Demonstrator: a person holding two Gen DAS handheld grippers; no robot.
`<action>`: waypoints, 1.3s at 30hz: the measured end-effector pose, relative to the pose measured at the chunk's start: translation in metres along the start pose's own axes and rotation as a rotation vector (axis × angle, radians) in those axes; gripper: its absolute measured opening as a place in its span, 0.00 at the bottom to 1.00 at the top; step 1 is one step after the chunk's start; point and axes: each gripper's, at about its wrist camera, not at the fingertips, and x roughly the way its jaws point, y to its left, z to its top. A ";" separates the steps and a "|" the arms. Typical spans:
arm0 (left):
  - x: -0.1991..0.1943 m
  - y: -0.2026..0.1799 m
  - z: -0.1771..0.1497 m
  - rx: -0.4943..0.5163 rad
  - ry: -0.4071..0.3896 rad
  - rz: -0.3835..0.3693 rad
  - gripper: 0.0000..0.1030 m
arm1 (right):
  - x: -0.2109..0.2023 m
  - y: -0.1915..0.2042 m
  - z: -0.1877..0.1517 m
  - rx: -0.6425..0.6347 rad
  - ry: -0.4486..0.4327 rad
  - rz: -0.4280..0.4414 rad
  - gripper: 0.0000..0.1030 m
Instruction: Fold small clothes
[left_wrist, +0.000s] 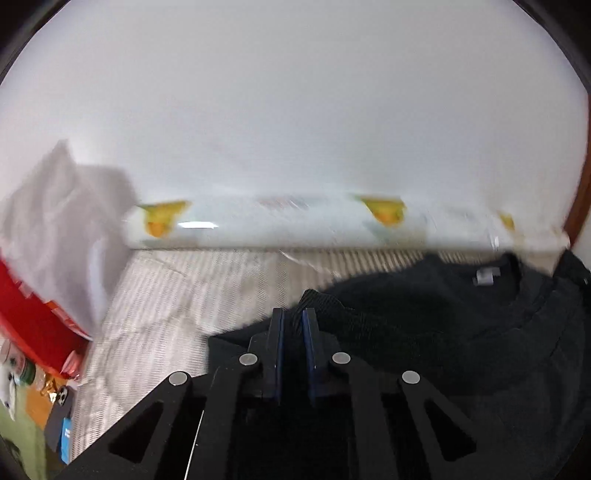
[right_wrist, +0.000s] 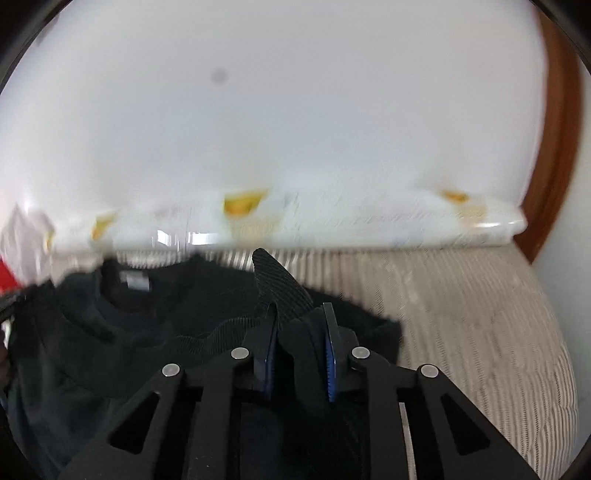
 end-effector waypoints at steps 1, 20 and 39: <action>-0.002 0.007 -0.002 -0.027 -0.003 -0.009 0.10 | 0.001 -0.006 0.000 0.028 0.003 0.003 0.19; 0.038 0.006 -0.008 -0.033 0.122 0.031 0.18 | 0.046 0.006 -0.012 -0.026 0.162 -0.090 0.33; 0.030 0.001 -0.009 -0.008 0.094 0.042 0.30 | 0.047 0.011 -0.013 -0.050 0.167 -0.101 0.36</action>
